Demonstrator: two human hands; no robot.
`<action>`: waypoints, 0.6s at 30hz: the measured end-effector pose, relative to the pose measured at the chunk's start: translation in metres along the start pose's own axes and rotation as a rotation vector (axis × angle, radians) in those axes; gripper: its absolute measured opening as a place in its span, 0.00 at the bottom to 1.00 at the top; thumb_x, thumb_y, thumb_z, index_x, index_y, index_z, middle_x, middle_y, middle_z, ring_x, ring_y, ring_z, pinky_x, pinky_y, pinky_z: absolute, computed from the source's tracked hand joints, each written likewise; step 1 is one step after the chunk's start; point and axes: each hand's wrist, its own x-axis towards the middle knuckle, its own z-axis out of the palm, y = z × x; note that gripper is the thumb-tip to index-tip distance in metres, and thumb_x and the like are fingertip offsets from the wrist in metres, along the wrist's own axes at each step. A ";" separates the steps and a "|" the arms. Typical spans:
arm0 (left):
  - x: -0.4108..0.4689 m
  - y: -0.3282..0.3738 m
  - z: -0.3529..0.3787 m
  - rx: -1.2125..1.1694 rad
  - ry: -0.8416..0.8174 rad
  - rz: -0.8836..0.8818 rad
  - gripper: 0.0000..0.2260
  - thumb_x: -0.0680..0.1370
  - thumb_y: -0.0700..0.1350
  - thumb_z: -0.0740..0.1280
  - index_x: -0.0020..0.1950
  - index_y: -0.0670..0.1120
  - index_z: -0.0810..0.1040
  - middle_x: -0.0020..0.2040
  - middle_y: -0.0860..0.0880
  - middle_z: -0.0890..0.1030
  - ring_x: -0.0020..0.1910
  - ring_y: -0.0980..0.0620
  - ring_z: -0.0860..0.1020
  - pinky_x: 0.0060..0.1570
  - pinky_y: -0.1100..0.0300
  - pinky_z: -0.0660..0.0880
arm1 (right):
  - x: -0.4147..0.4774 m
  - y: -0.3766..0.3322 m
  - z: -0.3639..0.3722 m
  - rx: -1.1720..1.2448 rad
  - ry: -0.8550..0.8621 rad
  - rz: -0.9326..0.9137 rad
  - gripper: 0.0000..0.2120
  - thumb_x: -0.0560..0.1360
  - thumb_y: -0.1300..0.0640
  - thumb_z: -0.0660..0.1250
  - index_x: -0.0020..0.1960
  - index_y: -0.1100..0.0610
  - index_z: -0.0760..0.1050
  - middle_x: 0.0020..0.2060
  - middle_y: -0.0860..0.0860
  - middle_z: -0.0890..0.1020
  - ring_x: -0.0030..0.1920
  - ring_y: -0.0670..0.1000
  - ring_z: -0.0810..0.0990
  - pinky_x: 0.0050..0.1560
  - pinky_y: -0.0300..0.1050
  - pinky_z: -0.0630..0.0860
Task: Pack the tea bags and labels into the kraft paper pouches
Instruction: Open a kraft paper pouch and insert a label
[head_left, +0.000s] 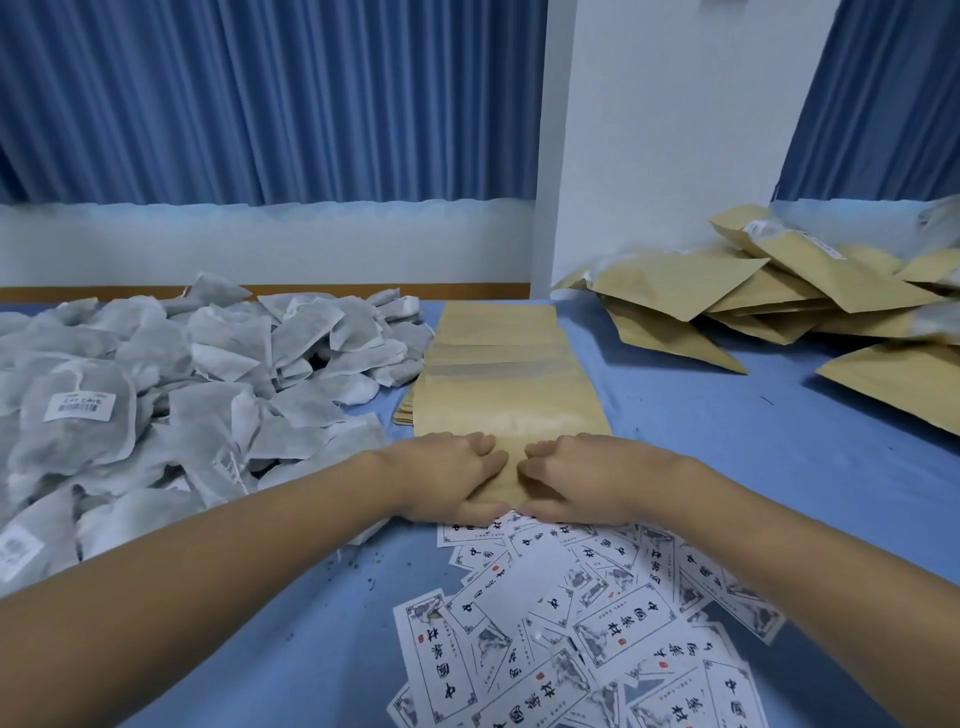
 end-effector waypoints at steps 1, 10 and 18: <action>0.001 0.000 0.000 0.021 0.005 0.002 0.21 0.82 0.62 0.54 0.61 0.45 0.69 0.55 0.46 0.71 0.38 0.50 0.65 0.43 0.56 0.65 | 0.002 -0.003 -0.004 -0.059 -0.012 -0.010 0.21 0.83 0.41 0.53 0.59 0.56 0.74 0.54 0.54 0.78 0.45 0.60 0.78 0.45 0.50 0.76; 0.001 0.000 -0.010 0.129 0.036 0.054 0.14 0.82 0.52 0.56 0.61 0.44 0.70 0.52 0.45 0.76 0.38 0.46 0.72 0.43 0.54 0.73 | 0.001 -0.004 -0.015 -0.050 -0.015 -0.014 0.06 0.79 0.53 0.57 0.52 0.54 0.68 0.44 0.55 0.78 0.37 0.58 0.71 0.37 0.50 0.71; -0.010 -0.008 -0.018 -0.060 0.159 -0.098 0.13 0.85 0.50 0.56 0.60 0.46 0.77 0.46 0.44 0.82 0.45 0.43 0.81 0.44 0.52 0.75 | -0.006 0.012 -0.008 0.239 0.176 0.098 0.07 0.84 0.50 0.55 0.54 0.52 0.69 0.35 0.53 0.74 0.36 0.56 0.74 0.35 0.54 0.75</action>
